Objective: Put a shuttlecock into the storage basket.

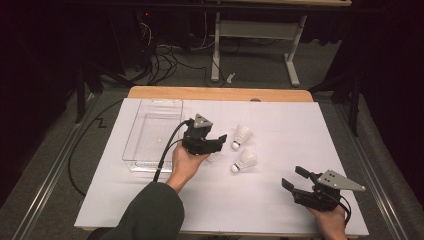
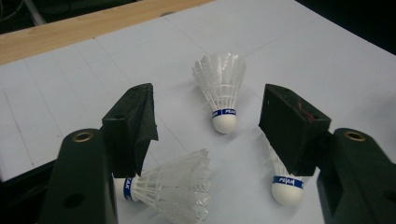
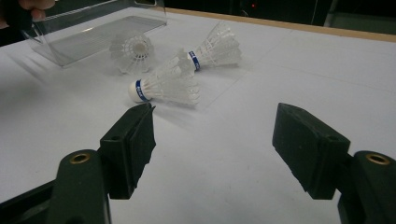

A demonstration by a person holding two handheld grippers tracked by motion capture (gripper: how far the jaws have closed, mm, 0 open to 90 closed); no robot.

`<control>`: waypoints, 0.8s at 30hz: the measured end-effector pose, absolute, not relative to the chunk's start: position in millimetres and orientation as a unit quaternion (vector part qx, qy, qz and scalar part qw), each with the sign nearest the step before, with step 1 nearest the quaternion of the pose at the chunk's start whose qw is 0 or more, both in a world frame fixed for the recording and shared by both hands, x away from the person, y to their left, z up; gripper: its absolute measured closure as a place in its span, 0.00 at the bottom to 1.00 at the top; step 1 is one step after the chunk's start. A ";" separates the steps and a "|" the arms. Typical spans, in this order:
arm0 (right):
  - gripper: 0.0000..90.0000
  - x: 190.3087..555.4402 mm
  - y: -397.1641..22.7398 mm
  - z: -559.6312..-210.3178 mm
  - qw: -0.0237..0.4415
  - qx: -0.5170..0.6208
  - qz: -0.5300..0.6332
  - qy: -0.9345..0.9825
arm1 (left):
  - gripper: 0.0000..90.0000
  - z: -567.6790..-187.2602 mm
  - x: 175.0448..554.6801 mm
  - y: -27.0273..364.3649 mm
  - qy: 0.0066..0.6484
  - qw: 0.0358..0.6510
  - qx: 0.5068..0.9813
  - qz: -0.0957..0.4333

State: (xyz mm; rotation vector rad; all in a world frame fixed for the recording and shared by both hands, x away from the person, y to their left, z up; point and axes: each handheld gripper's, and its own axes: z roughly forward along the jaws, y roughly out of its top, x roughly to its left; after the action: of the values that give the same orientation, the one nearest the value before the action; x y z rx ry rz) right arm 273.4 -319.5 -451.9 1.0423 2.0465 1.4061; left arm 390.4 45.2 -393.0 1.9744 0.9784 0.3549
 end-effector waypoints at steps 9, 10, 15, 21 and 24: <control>0.33 273.3 -319.3 -451.9 0.223 0.377 0.508 0.742 | 0.47 -389.7 395.4 44.8 0.402 0.408 0.810 0.129; 0.33 273.3 -319.3 -451.9 0.223 0.377 0.508 0.742 | 0.47 -389.8 395.9 44.9 0.403 0.404 0.811 0.128; 0.34 273.3 -319.1 -451.9 0.224 0.377 0.508 0.742 | 0.51 -388.6 397.4 42.7 0.399 0.373 0.828 0.126; 0.34 273.5 -319.0 -452.0 0.223 0.377 0.507 0.743 | 0.55 -386.7 400.2 39.1 0.395 0.346 0.844 0.107; 0.33 273.2 -319.3 -451.5 0.221 0.376 0.511 0.741 | 0.55 -386.4 401.3 37.2 0.393 0.334 0.850 0.105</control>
State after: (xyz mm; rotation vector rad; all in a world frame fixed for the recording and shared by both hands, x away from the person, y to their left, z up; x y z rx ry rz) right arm 273.2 -319.3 -451.5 1.0405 2.0468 1.4122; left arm 401.3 37.2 -386.4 2.2191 1.0256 0.2732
